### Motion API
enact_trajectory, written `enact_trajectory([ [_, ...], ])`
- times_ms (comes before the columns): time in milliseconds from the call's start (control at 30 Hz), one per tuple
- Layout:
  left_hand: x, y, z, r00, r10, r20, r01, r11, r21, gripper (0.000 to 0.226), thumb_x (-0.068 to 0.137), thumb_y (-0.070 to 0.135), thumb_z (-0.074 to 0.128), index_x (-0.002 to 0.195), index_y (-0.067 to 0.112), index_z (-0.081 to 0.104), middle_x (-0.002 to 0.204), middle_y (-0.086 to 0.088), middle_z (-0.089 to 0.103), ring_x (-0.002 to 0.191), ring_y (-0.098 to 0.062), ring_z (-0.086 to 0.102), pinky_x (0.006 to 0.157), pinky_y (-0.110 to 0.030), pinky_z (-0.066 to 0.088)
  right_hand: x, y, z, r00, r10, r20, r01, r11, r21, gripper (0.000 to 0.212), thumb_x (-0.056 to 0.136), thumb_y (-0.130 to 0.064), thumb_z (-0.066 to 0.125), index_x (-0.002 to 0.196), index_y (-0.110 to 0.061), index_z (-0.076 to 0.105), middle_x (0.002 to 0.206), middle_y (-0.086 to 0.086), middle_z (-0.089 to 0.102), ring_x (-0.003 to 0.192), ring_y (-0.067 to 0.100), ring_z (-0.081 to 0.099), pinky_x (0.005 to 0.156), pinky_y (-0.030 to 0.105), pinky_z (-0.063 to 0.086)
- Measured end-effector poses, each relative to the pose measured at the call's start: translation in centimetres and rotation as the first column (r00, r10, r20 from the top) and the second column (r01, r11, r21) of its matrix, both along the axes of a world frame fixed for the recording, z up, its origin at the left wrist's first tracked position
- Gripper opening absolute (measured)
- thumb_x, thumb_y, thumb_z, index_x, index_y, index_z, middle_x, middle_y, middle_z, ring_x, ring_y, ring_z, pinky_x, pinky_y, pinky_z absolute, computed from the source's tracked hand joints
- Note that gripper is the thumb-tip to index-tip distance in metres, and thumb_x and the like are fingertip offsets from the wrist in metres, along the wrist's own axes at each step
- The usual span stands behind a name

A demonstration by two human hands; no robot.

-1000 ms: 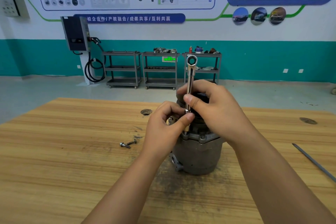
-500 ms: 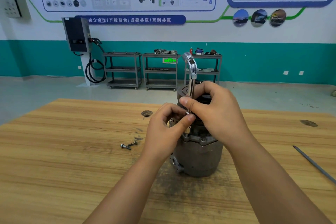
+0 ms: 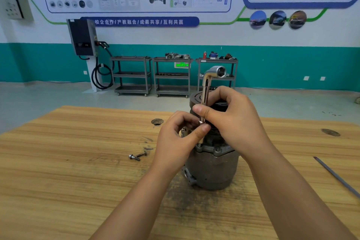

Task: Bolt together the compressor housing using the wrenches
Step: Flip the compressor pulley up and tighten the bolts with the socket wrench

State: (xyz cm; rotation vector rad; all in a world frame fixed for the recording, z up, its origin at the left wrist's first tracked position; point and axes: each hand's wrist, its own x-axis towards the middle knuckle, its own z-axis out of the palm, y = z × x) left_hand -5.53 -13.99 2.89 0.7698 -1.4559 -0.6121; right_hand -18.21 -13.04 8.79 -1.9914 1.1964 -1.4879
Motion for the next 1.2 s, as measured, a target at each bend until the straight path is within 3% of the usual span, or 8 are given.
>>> enact_trajectory([
  [200,0.04,-0.04,0.02,1.0,0.01,0.001,-0.01,1.0,-0.021,0.009,0.075,0.026,0.068,0.071,0.021,0.061,0.073,0.009,0.058,0.074,-0.009,0.055,0.07,-0.022,0.043,-0.15,-0.02,0.25,0.997,0.068,-0.044,-0.067,0.998,0.017,0.012,0.089,-0.025,0.06,0.098,-0.027,0.068,0.097,-0.01,0.068,0.108,0.017,0.057,0.095,0.046,0.045],
  [433,-0.07,0.09,-0.04,1.0,0.016,-0.008,-0.016,1.0,-0.016,0.007,0.076,0.025,0.068,0.076,0.023,0.062,0.071,0.015,0.057,0.072,-0.005,0.054,0.067,-0.015,0.042,-0.35,-0.18,0.19,0.998,0.048,-0.029,-0.048,0.999,0.005,0.006,0.085,-0.028,0.066,0.09,-0.023,0.067,0.085,-0.013,0.066,0.086,-0.001,0.059,0.071,0.012,0.043],
  [600,0.04,0.06,0.01,0.999,0.004,-0.034,-0.004,1.0,0.002,0.008,0.074,0.027,0.069,0.074,0.023,0.062,0.07,0.014,0.058,0.071,-0.004,0.054,0.067,-0.015,0.042,0.01,0.1,0.09,1.0,-0.018,-0.007,0.018,1.0,-0.002,0.014,0.08,-0.035,0.07,0.076,-0.025,0.061,0.081,-0.01,0.063,0.085,0.01,0.059,0.073,0.035,0.049],
  [767,-0.01,-0.11,-0.13,1.0,0.017,0.0,-0.017,1.0,0.007,0.013,0.07,0.027,0.072,0.071,0.024,0.059,0.07,0.011,0.057,0.073,-0.01,0.054,0.069,-0.025,0.043,0.29,0.16,-0.15,1.0,-0.024,0.018,0.024,0.999,-0.021,0.018,0.078,-0.036,0.072,0.074,-0.025,0.058,0.082,-0.007,0.064,0.098,0.025,0.057,0.08,0.042,0.049],
  [833,0.07,-0.14,-0.12,1.0,0.017,0.007,-0.017,1.0,-0.002,0.011,0.072,0.026,0.071,0.07,0.021,0.061,0.073,0.004,0.059,0.075,-0.013,0.056,0.07,-0.028,0.045,0.17,0.12,-0.09,1.0,0.008,0.002,-0.008,1.0,-0.006,0.011,0.082,-0.038,0.066,0.084,-0.027,0.064,0.088,-0.008,0.066,0.104,0.025,0.056,0.086,0.046,0.048],
  [967,0.17,-0.04,-0.03,1.0,0.01,-0.006,-0.01,1.0,-0.021,0.008,0.074,0.022,0.068,0.07,0.017,0.063,0.075,0.001,0.062,0.076,-0.015,0.058,0.072,-0.025,0.045,-0.34,0.0,0.21,0.997,0.059,-0.052,-0.057,0.998,0.028,0.021,0.089,-0.033,0.057,0.104,-0.024,0.07,0.099,-0.009,0.068,0.111,0.019,0.055,0.095,0.046,0.044],
  [1100,0.18,0.09,0.05,1.0,0.016,0.009,-0.016,0.999,-0.035,0.011,0.074,0.025,0.069,0.072,0.016,0.063,0.077,-0.006,0.061,0.077,-0.02,0.057,0.073,-0.029,0.045,-0.27,-0.05,0.2,0.998,0.039,-0.043,-0.038,0.999,0.016,0.011,0.087,-0.031,0.063,0.093,-0.025,0.07,0.094,-0.009,0.068,0.105,0.017,0.057,0.092,0.045,0.046],
  [1200,0.1,0.13,0.06,1.0,0.021,0.007,-0.021,1.0,-0.022,0.011,0.069,0.037,0.071,0.071,0.029,0.064,0.074,0.006,0.059,0.074,-0.011,0.056,0.069,-0.024,0.045,-0.11,0.07,0.27,0.999,0.019,-0.035,-0.018,1.0,0.015,0.009,0.084,-0.033,0.067,0.077,-0.034,0.061,0.087,-0.012,0.066,0.099,0.016,0.058,0.088,0.043,0.048],
])
